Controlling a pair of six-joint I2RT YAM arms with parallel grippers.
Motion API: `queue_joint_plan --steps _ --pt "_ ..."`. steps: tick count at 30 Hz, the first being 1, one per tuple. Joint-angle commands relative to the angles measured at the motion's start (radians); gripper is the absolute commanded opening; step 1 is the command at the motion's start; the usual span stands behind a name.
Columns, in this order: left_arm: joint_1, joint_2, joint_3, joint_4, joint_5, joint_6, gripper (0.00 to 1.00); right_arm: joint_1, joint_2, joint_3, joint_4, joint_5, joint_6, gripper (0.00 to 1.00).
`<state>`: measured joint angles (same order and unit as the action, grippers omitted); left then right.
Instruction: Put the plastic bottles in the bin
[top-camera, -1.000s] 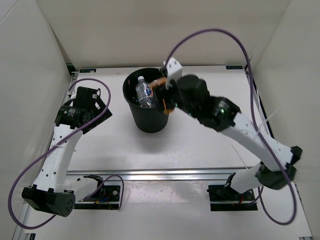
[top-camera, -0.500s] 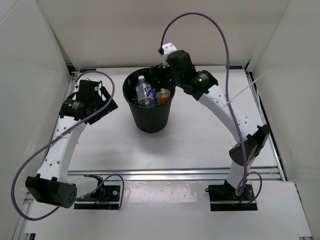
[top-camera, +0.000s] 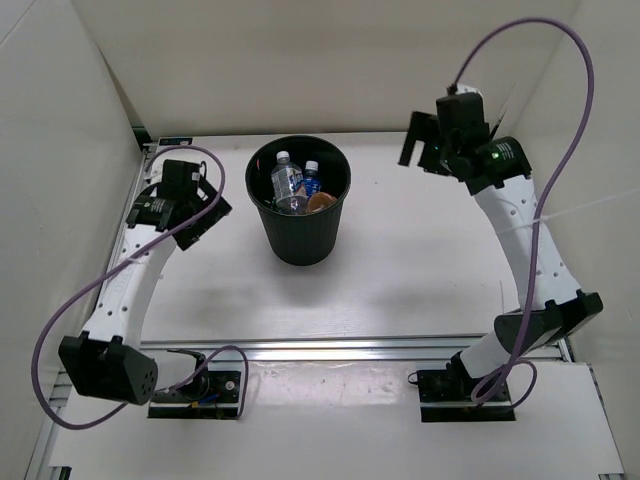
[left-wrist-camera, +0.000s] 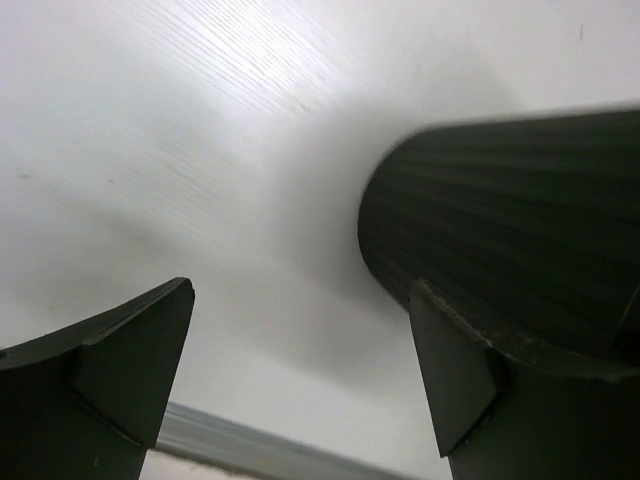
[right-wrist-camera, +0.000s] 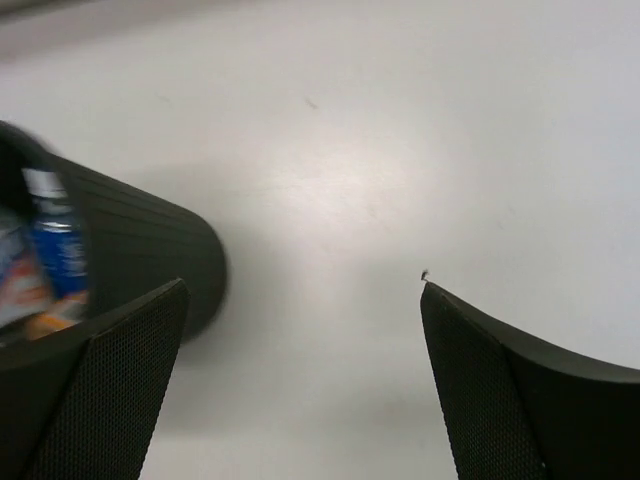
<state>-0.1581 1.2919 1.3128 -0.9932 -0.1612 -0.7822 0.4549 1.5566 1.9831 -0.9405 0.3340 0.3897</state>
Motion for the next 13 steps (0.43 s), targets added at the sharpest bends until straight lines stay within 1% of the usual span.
queue_joint_plan --steps 1,2,3,4,5,6,7,8,9,10,11,12,13 --pt "0.017 -0.091 -0.02 -0.044 -0.262 -0.13 1.0 -0.076 -0.109 -0.136 -0.146 -0.023 0.099 1.0" --pt "0.028 -0.1 -0.033 -0.074 -0.393 -0.168 1.0 -0.076 -0.139 -0.171 -0.135 -0.032 0.115 1.0" --pt "0.044 -0.1 -0.034 -0.105 -0.452 -0.21 1.0 -0.076 -0.183 -0.197 -0.12 -0.085 0.095 1.0" --pt "0.055 -0.1 -0.044 -0.183 -0.504 -0.314 1.0 -0.076 -0.2 -0.232 -0.109 -0.095 0.095 1.0" --pt "0.084 -0.091 -0.044 -0.215 -0.581 -0.359 1.0 -0.076 -0.213 -0.242 -0.109 -0.086 0.095 1.0" --pt "0.103 -0.077 -0.055 -0.243 -0.61 -0.392 1.0 -0.076 -0.24 -0.253 -0.109 -0.055 0.104 1.0" --pt "0.136 -0.068 -0.055 -0.271 -0.65 -0.432 1.0 -0.061 -0.254 -0.288 -0.109 0.047 0.174 1.0" --pt "0.147 -0.068 -0.055 -0.271 -0.669 -0.433 1.0 -0.061 -0.265 -0.305 -0.109 0.059 0.195 1.0" --pt "0.147 -0.057 -0.055 -0.271 -0.693 -0.449 1.0 -0.061 -0.274 -0.317 -0.109 0.05 0.195 1.0" --pt "0.147 -0.057 -0.064 -0.283 -0.722 -0.497 1.0 -0.061 -0.274 -0.328 -0.109 0.025 0.186 1.0" --pt "0.147 -0.048 -0.064 -0.326 -0.777 -0.538 1.0 -0.061 -0.285 -0.349 -0.109 0.002 0.173 1.0" --pt "0.147 -0.036 -0.064 -0.362 -0.808 -0.598 1.0 -0.061 -0.285 -0.36 -0.109 -0.025 0.173 1.0" --pt "0.147 -0.036 -0.082 -0.392 -0.842 -0.697 1.0 -0.061 -0.285 -0.36 -0.119 -0.026 0.173 1.0"
